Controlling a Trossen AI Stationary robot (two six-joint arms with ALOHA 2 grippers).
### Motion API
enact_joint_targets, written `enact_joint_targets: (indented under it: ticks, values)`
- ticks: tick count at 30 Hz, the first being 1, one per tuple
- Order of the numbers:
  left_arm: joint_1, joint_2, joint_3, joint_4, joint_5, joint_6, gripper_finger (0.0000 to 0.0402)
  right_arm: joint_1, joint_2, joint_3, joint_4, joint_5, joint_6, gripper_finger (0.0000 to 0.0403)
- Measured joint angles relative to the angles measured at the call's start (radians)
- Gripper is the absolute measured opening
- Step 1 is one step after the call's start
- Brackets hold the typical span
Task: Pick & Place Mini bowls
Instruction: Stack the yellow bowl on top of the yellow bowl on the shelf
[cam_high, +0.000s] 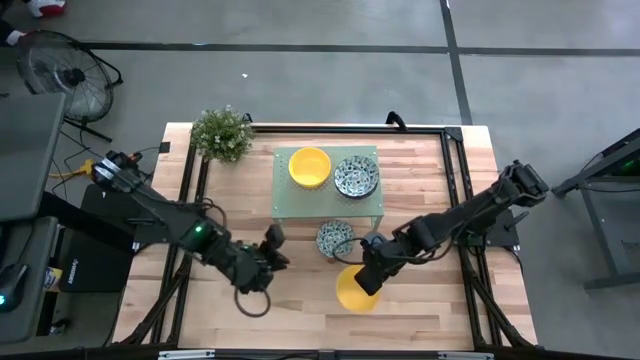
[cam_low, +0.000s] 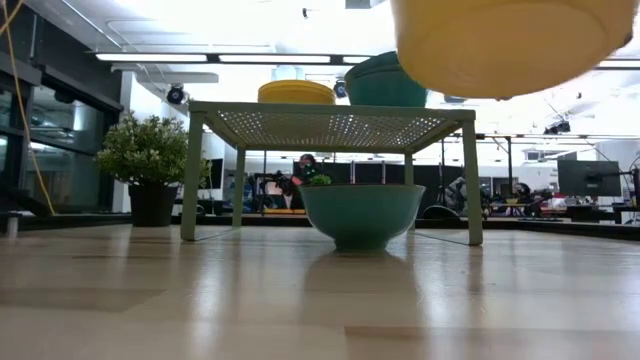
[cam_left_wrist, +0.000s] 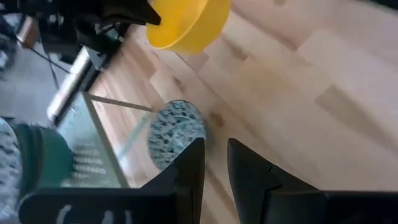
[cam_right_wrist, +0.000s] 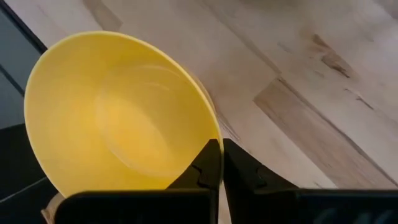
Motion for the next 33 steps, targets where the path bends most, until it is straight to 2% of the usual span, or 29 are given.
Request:
enact_joint_targets:
  ticks: [7,19,25,33]
  values:
    - [0.05,0.093,0.002,0.155,0.068,0.243,0.0065,-0.021,0.0,0.027,0.001,-0.001,-0.026,0.0]
    - [0.105,0.299,0.123,0.234,0.062,0.468,0.0065,-0.021,0.0,0.027,-0.007,0.0,-0.047,0.0]
    - [0.105,0.377,0.212,0.234,0.058,0.531,0.0065,-0.027,0.0,0.027,-0.02,0.017,-0.05,0.0]
    - [0.111,0.383,0.234,0.217,0.051,0.583,0.0065,-0.04,0.024,-0.022,-0.011,-0.008,-0.052,0.0]
